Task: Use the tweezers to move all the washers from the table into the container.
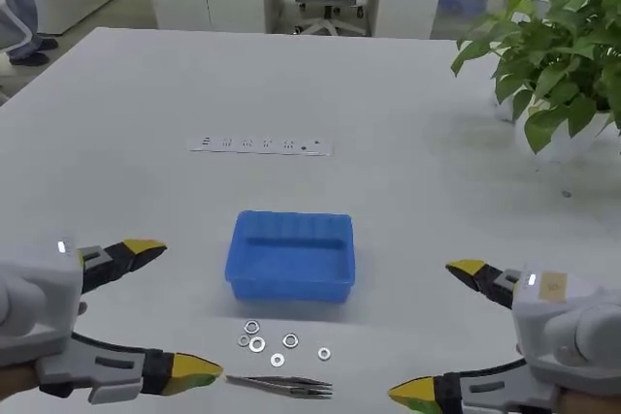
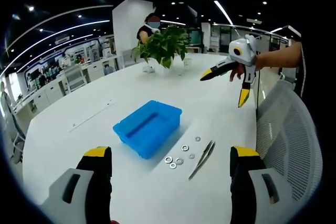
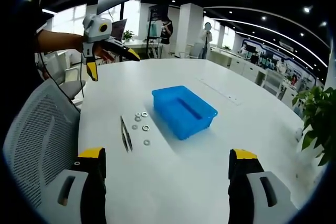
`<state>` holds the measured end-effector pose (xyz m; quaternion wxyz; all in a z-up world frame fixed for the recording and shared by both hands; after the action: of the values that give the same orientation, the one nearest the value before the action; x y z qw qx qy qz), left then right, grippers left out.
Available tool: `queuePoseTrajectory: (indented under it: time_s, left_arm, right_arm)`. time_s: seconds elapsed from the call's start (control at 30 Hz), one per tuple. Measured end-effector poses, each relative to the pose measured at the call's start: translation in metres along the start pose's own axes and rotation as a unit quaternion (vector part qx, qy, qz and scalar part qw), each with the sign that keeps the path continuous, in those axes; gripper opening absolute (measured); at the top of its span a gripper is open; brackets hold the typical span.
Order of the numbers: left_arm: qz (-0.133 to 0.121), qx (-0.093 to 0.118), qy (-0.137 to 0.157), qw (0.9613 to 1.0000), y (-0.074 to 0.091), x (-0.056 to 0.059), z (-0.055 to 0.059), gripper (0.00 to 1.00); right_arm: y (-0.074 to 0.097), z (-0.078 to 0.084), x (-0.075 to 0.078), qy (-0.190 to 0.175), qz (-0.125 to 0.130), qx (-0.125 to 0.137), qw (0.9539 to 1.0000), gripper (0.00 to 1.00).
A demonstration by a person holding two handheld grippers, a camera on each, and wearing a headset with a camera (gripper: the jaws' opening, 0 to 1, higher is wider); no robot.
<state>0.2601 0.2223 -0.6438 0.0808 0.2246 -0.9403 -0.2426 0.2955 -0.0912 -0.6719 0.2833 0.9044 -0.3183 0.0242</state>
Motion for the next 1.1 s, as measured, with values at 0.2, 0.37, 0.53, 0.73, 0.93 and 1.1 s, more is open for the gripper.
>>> queuePoseTrajectory:
  time_s: [0.2,0.37,0.53,0.73,0.93,1.1]
  left_arm:
    - [0.003,-0.003,-0.003,1.0,0.0,-0.002,-0.001,0.99]
    - [0.007,-0.009,-0.006,0.9999,0.0,-0.003,-0.002,0.99]
    - [0.013,-0.013,-0.009,0.9998,0.0,-0.005,-0.003,0.99]
    - [0.02,-0.02,-0.014,0.9995,-0.002,-0.007,-0.003,0.99]
    - [0.03,-0.029,-0.019,0.9989,-0.005,-0.009,-0.003,0.99]
    - [0.04,-0.04,-0.023,0.9981,-0.007,-0.011,-0.001,0.99]
  right_arm:
    - [0.0,0.0,0.001,0.0,-0.002,-0.002,1.0,0.98]
    - [-0.001,0.0,0.002,0.001,-0.004,-0.004,1.0,0.97]
    - [-0.001,-0.001,0.003,0.003,-0.007,-0.004,1.0,0.97]
    - [-0.002,-0.003,0.006,0.007,-0.009,-0.004,0.9999,0.97]
    - [-0.003,-0.004,0.008,0.011,-0.012,-0.005,0.9999,0.97]
    - [-0.006,-0.006,0.007,0.016,-0.018,-0.006,0.9997,0.96]
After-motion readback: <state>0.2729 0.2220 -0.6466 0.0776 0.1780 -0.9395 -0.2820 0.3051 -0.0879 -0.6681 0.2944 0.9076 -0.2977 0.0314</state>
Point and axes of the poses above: the centre of the closed fingertips' face, and the gripper's own axes: y roughly backward along the fingers, x roughly to its right, z roughly out of its underside, the point moved 8 cm from there along y, roughly backward along the fingers, and after that the axes turned 13 degrees about z, right-handed, at the moved point
